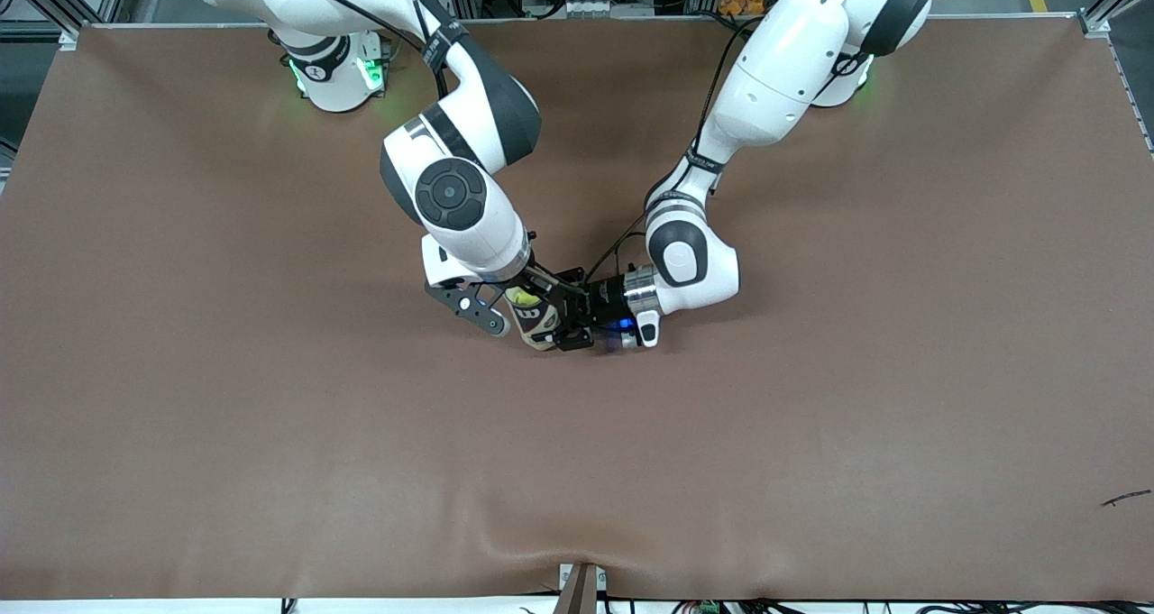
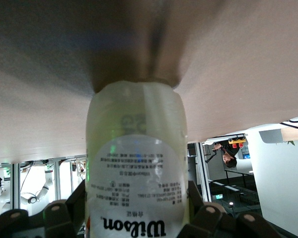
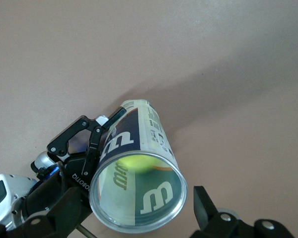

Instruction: Insert tennis ball vertically with right arm

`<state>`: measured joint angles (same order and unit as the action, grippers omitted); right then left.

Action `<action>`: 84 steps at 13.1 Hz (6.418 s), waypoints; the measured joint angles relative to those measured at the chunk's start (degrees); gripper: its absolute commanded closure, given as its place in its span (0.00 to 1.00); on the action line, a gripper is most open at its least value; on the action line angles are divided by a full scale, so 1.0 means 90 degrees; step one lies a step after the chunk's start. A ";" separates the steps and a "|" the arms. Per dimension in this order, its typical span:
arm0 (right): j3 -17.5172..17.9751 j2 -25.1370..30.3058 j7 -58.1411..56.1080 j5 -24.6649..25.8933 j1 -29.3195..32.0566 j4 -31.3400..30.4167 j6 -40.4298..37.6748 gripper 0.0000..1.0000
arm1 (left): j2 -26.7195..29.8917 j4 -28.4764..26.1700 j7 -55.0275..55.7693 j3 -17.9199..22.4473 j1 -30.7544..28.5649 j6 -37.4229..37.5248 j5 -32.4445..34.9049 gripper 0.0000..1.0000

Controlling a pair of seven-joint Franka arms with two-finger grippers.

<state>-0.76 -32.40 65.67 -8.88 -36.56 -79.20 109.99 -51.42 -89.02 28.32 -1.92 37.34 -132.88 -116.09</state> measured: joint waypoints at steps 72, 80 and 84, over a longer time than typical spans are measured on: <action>-0.0133 0.3834 -0.6871 0.0949 0.4318 -0.0603 -0.3549 0.00 | 0.2996 0.0730 0.1318 0.0012 -0.3144 0.2815 1.2853 0.00; -0.0118 0.3834 -0.6870 0.0947 0.4317 -0.0602 -0.3549 0.00 | 0.4119 0.0339 0.0074 -0.0123 -0.3096 0.3433 1.2862 0.00; -0.0111 0.3834 -0.6870 0.0947 0.4317 -0.0602 -0.3549 0.00 | 0.4351 0.0316 -0.0358 -0.0125 -0.3099 0.3762 1.2862 0.00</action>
<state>-1.76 2.11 3.84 -0.35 2.29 -84.62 78.05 -12.26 -86.17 25.10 -3.05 9.45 -99.02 -0.33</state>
